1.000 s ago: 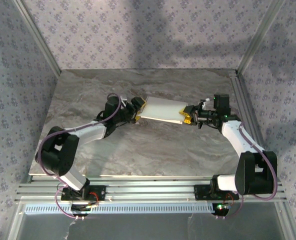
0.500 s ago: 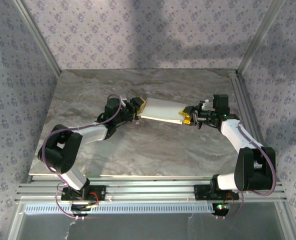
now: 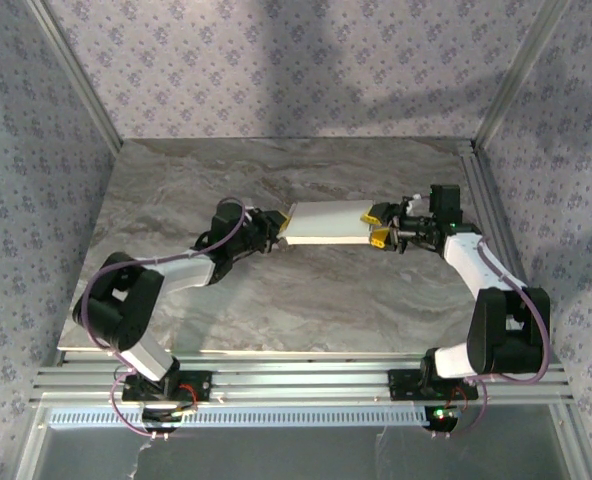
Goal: Fold the paper box
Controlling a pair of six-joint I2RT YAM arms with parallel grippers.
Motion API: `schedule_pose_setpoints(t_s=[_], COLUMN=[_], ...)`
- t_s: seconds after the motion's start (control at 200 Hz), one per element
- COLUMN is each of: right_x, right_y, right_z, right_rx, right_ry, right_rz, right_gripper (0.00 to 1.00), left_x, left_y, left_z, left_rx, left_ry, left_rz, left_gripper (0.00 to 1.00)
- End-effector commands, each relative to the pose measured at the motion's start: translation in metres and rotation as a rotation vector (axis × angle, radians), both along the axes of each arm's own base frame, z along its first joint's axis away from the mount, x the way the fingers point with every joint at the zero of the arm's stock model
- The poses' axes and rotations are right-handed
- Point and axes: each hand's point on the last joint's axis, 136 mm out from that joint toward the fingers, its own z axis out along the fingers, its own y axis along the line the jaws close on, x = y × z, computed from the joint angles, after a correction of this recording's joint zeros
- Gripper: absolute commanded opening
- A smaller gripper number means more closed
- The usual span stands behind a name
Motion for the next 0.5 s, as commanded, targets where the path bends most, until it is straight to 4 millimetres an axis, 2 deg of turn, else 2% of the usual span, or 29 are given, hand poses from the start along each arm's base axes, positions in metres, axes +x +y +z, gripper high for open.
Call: schedule_pose_setpoints(t_s=[0.0,0.085,0.225,0.29,0.495], right_x=[-0.005,-0.006,-0.003,-0.001,0.003], right_y=[-0.014,-0.014,0.007,0.010,0.008], right_z=[0.000,0.000,-0.020,-0.024,-0.012], right_rx=[-0.124,-0.139,-0.092,-0.085,-0.079], right_ry=[-0.052,-0.092,-0.039,-0.035,-0.061], right_rz=[-0.004,-0.026,0.006,-0.005,-0.024], right_gripper=[0.57,0.55,0.51,0.51,0.56], left_x=[-0.008,-0.010,-0.008,-0.008,-0.010], left_y=[0.013,0.020,0.017,0.016,0.019], left_z=[0.008,0.008,0.008,0.006,0.003], left_rx=[0.001,0.007,-0.007,-0.009,0.010], left_ry=[0.063,0.072,0.073,0.076,0.076], left_rz=[0.062,0.087,0.086,0.081,0.088], left_gripper=[0.10,0.07,0.06,0.06,0.06])
